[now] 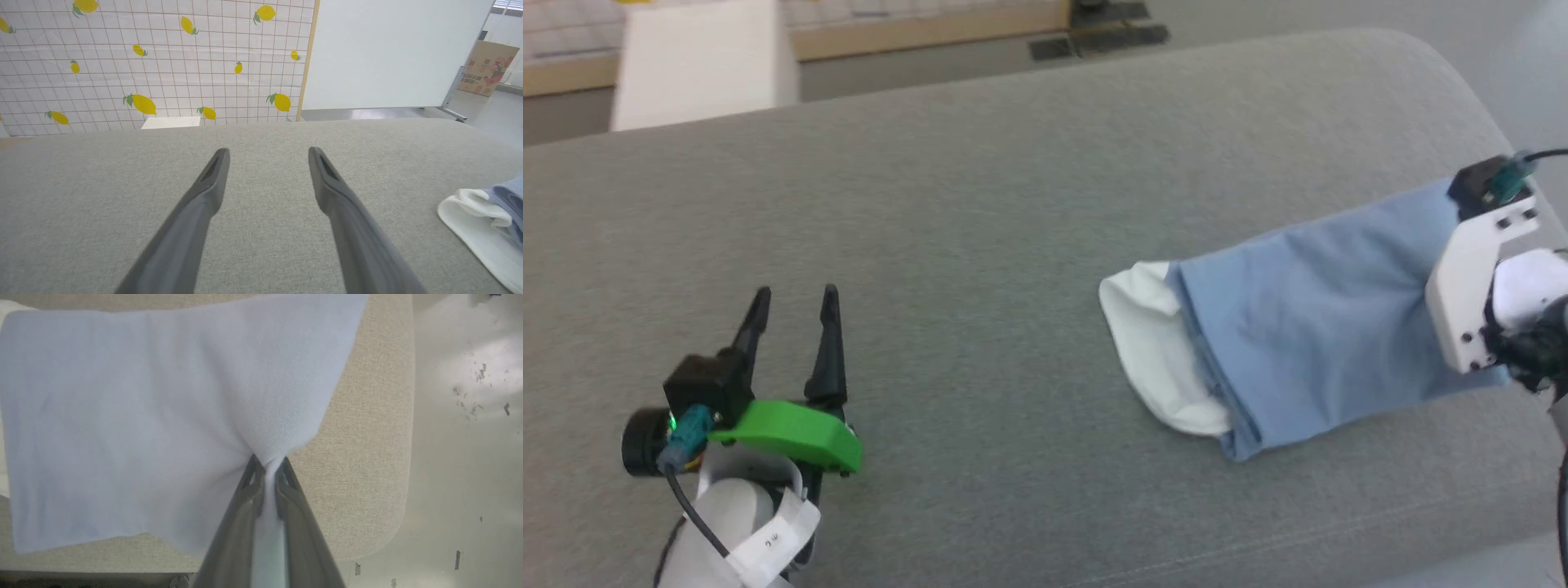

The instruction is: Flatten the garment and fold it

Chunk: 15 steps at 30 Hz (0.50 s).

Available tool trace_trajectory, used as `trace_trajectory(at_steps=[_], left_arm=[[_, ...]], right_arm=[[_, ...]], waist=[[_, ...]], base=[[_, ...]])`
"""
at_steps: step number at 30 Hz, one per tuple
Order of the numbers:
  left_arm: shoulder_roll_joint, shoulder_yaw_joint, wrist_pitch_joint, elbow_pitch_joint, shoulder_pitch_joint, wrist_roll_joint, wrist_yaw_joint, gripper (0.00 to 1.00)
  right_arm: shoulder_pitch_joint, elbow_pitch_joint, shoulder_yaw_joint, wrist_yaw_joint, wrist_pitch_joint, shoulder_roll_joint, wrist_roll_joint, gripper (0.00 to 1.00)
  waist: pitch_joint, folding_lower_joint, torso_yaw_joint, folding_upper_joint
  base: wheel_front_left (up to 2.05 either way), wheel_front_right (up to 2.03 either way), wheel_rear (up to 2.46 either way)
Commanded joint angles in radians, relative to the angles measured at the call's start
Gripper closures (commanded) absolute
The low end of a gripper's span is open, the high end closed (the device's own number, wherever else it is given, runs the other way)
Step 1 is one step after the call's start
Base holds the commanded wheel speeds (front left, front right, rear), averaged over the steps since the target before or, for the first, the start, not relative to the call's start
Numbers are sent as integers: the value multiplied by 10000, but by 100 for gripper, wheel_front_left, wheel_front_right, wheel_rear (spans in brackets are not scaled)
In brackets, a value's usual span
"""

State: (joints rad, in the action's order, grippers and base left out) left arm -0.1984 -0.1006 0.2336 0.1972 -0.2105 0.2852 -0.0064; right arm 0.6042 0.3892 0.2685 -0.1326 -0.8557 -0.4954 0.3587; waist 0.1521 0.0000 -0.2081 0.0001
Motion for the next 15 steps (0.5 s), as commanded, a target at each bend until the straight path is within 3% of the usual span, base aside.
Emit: trace_trajectory(at_steps=[1, 9, 15], left_arm=[[-156, 41, -87, -161, -233, -67, 81, 0], [-901, 154, -857, -1432, -699, -340, 147, 0], [-1587, 495, -1572, -2594, -670, -473, 279, 0]], right_arm=[[261, 110, -162, 19, 152, -60, -180, 100], [784, 741, -2288, 19, 715, -447, -1015, 100], [1150, 954, -4187, 19, 1110, -204, -2020, 100]], waist=[[1324, 0, -1334, -1], [2939, 0, -1221, -1], [4080, 0, -1069, -1]], base=[[0, 0, 0], [0, 0, 0], [0, 0, 0]])
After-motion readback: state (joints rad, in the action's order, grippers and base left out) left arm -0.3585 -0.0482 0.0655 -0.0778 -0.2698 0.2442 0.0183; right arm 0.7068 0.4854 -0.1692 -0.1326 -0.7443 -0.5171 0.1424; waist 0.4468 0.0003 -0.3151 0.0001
